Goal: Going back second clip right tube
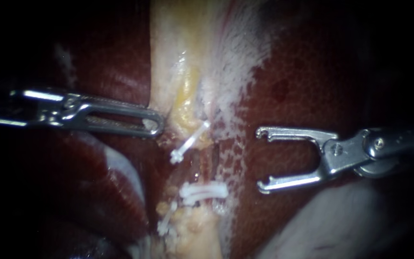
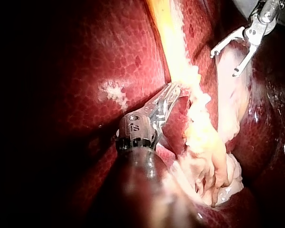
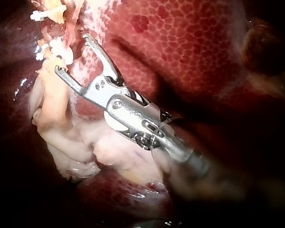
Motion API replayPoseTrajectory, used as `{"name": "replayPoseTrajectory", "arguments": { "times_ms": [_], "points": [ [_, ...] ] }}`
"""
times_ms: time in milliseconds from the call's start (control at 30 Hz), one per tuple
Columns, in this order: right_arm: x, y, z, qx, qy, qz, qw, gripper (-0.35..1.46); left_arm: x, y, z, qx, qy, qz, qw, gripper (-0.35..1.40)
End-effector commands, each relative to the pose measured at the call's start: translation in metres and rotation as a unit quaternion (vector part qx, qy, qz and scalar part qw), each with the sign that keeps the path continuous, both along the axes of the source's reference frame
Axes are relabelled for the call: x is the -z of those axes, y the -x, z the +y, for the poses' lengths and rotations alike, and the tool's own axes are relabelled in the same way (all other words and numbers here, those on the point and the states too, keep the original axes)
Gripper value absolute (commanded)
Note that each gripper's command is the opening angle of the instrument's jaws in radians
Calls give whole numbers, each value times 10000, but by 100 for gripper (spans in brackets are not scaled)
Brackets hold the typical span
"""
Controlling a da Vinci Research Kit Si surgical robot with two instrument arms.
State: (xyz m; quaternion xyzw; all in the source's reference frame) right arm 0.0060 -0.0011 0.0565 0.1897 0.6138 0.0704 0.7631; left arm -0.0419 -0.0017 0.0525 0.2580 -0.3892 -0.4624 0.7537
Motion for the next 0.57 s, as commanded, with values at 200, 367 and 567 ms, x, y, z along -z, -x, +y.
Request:
{"name": "replayPoseTrajectory", "arguments": {
  "times_ms": [200,367,567],
  "points": [
    [0,0,0,5,29,5,10000,60,-1,1,0,-8,1,19,10000,-35],
    [0,0,0,4,29,4,10000,60,-1,1,0,-8,1,19,10000,-35],
    [0,0,0,3,29,4,10000,60,-1,1,0,-8,2,19,10000,-35]
  ]
}}
